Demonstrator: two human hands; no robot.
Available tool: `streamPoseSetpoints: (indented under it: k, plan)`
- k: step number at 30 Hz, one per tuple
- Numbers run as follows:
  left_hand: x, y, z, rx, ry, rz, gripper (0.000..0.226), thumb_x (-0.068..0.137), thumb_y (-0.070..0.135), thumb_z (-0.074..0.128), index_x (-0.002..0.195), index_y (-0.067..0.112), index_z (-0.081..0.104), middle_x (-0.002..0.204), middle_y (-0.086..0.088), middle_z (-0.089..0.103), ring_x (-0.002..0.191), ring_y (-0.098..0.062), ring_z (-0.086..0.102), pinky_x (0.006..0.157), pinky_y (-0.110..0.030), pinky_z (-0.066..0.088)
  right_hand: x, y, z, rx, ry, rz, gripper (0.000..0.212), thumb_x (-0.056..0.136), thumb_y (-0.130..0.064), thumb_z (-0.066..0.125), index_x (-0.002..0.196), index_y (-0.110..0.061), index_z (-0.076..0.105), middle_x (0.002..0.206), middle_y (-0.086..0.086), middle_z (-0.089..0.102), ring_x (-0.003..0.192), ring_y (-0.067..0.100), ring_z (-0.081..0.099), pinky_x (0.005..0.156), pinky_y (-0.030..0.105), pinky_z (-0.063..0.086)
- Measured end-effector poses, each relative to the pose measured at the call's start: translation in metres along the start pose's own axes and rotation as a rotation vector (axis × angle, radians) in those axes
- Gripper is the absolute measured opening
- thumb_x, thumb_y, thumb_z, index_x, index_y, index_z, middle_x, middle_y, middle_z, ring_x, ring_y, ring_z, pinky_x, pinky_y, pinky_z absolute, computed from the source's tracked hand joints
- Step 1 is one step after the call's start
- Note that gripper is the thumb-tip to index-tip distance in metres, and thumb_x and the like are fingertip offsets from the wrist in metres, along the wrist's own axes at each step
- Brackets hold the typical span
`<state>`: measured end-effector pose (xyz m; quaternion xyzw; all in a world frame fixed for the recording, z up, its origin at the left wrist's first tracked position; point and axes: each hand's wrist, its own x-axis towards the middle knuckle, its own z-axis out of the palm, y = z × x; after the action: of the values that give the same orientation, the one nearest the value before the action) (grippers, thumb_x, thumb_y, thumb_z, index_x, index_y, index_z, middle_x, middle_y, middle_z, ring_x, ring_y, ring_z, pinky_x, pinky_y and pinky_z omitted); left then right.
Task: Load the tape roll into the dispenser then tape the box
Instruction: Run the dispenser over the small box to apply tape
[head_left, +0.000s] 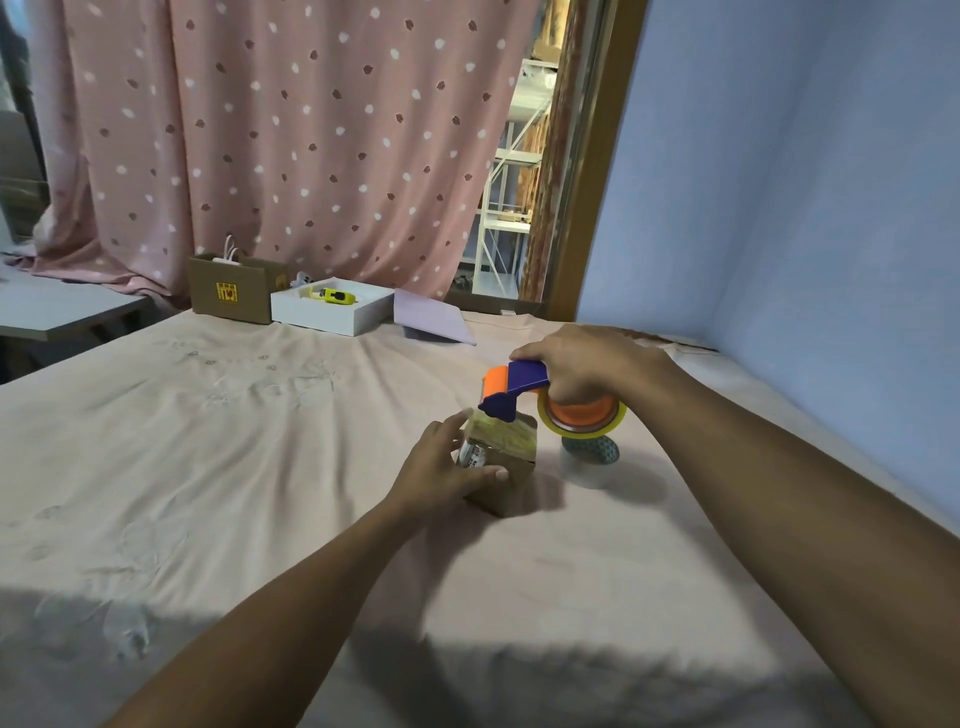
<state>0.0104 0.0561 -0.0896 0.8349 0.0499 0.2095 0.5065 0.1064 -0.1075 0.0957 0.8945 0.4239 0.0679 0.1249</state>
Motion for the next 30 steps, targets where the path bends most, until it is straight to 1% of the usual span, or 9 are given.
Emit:
streamPoseSetpoints:
  k: [5,10,12,14,17,21,25,27,30]
  plan:
    - [-0.001,0.003,0.003,0.0,0.005,-0.006,0.094,0.057,0.061,0.084,0.14,0.035,0.049,0.13,0.006,0.056,0.12,-0.012,0.056,0.1,-0.035,0.051,-0.002,0.002,-0.005,-0.007,-0.007,-0.001,0.073,0.083,-0.023,0.068,0.149,-0.036,0.039,0.134,0.001,0.06,0.105,0.02,0.05,0.084,0.039,0.055]
    - [-0.001,0.016,-0.005,-0.083,-0.082,-0.084,0.079,0.063,0.045,0.09,0.13,0.036,0.05,0.117,0.01,0.063,0.11,-0.014,0.064,0.082,-0.029,0.057,0.0,-0.002,-0.005,-0.021,0.002,-0.017,0.072,0.083,-0.024,0.068,0.148,-0.037,0.041,0.132,0.001,0.061,0.109,0.022,0.053,0.083,0.039,0.055]
    - [-0.001,0.019,-0.01,-0.187,-0.137,-0.179,0.083,0.064,0.043,0.088,0.136,0.036,0.047,0.122,0.007,0.063,0.113,-0.014,0.063,0.089,-0.032,0.055,-0.001,-0.001,-0.004,-0.023,0.003,-0.014,0.071,0.084,-0.025,0.068,0.148,-0.037,0.041,0.133,0.0,0.061,0.106,0.02,0.051,0.079,0.036,0.052]
    - [0.001,0.022,-0.013,-0.332,-0.163,-0.271,0.069,0.07,0.04,0.078,0.135,0.03,0.052,0.128,0.003,0.063,0.117,-0.013,0.061,0.093,-0.034,0.051,-0.003,0.001,-0.002,-0.027,-0.003,-0.011,0.071,0.085,-0.025,0.069,0.149,-0.037,0.04,0.134,0.0,0.061,0.102,0.017,0.047,0.075,0.033,0.048]
    - [0.01,0.031,-0.014,-0.563,0.007,-0.419,0.037,0.086,0.042,0.06,0.116,0.02,0.068,0.126,-0.001,0.066,0.122,-0.015,0.057,0.091,-0.038,0.044,-0.006,0.002,-0.002,-0.021,-0.003,-0.004,0.07,0.086,-0.025,0.069,0.149,-0.036,0.04,0.134,0.0,0.06,0.104,0.018,0.048,0.074,0.032,0.046]
    - [0.022,0.041,-0.007,-0.549,0.076,-0.537,0.05,0.085,0.059,0.059,0.099,0.014,0.073,0.113,-0.004,0.072,0.111,-0.02,0.063,0.093,-0.047,0.047,-0.007,-0.001,0.002,-0.035,-0.004,-0.007,0.07,0.084,-0.027,0.07,0.148,-0.037,0.041,0.133,0.0,0.062,0.111,0.023,0.054,0.076,0.034,0.049]
    - [0.029,0.042,0.003,-0.544,0.17,-0.563,0.026,0.081,0.033,0.069,0.091,0.009,0.071,0.108,-0.013,0.073,0.105,-0.031,0.067,0.079,-0.041,0.05,-0.007,0.001,0.003,-0.023,-0.008,0.006,0.072,0.085,-0.026,0.068,0.149,-0.037,0.039,0.134,0.0,0.061,0.103,0.019,0.048,0.073,0.033,0.044]
    - [0.028,0.043,0.006,-0.566,0.202,-0.569,0.017,0.084,0.022,0.067,0.092,0.008,0.069,0.099,-0.012,0.073,0.091,-0.028,0.068,0.074,-0.038,0.049,-0.007,0.003,0.005,-0.012,-0.01,0.011,0.072,0.085,-0.025,0.067,0.149,-0.038,0.039,0.134,0.0,0.06,0.099,0.019,0.045,0.073,0.033,0.042]
    - [0.026,0.043,0.007,-0.649,0.175,-0.629,0.012,0.089,0.019,0.064,0.094,0.01,0.07,0.088,-0.004,0.072,0.086,-0.022,0.065,0.081,-0.041,0.048,-0.008,0.005,0.009,0.012,-0.03,0.009,0.071,0.084,-0.024,0.067,0.148,-0.038,0.04,0.132,0.001,0.061,0.1,0.02,0.047,0.074,0.034,0.044]
